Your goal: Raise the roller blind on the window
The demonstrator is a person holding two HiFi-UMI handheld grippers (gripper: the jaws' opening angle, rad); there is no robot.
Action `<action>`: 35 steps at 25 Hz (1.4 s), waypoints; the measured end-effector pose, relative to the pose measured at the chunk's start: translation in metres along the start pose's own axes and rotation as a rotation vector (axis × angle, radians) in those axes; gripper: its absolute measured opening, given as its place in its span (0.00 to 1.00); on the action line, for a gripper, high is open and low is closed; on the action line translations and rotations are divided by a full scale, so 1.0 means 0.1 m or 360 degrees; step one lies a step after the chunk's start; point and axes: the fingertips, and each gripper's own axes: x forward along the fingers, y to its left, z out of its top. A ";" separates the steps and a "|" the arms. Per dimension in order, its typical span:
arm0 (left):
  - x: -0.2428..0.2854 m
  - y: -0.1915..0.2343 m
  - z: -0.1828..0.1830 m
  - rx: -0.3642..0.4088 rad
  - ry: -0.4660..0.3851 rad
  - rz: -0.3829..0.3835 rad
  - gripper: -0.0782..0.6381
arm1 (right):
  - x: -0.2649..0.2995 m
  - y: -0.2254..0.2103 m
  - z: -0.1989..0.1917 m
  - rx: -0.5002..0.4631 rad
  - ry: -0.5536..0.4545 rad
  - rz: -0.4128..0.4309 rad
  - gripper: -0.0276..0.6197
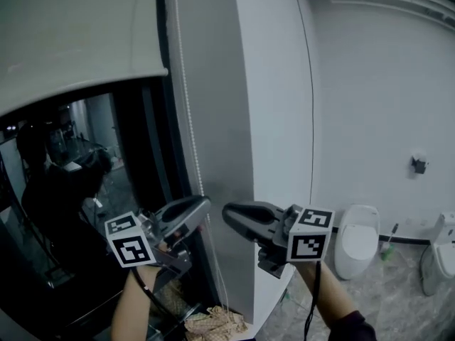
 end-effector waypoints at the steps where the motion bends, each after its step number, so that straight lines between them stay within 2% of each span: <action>1: -0.01 0.00 -0.10 -0.0014 0.0014 0.0001 0.12 | 0.04 0.00 0.12 -0.0004 -0.0022 0.0016 0.08; 5: -0.07 -0.02 -0.44 -0.0062 0.0054 -0.0009 0.12 | 0.27 0.04 0.38 -0.0008 -0.0036 0.0071 0.13; 10: -0.14 -0.07 -0.68 -0.0057 0.0118 0.0004 0.12 | 0.49 0.12 0.33 -0.0009 0.0029 0.0101 0.13; 13: -0.25 -0.06 -0.84 -0.0080 0.0166 0.0017 0.12 | 0.51 0.14 0.15 -0.0022 0.0096 0.0081 0.06; 18: -0.46 0.03 -1.38 -0.0139 0.0367 0.0017 0.12 | 0.45 0.05 -0.46 -0.0034 0.0277 0.0039 0.06; 21: -0.61 0.07 -1.56 -0.0181 0.0374 0.0014 0.12 | 0.31 -0.03 -0.71 0.0013 0.0296 -0.0011 0.06; 24: -0.70 0.13 -1.36 -0.0213 0.0237 0.0019 0.13 | 0.20 -0.08 -0.88 0.0012 0.0345 -0.0049 0.06; 27: -0.73 0.17 -0.97 -0.0166 0.0100 0.0046 0.13 | 0.13 -0.07 -1.11 -0.0011 0.0417 -0.0075 0.06; 31: -0.65 0.11 -0.69 -0.0076 0.0054 0.0052 0.13 | 0.07 0.01 -1.43 -0.0004 0.0498 -0.0089 0.06; 35: -0.56 0.10 -0.61 -0.0029 0.0054 0.0095 0.13 | 0.07 0.00 -1.40 -0.0008 0.0415 -0.0148 0.06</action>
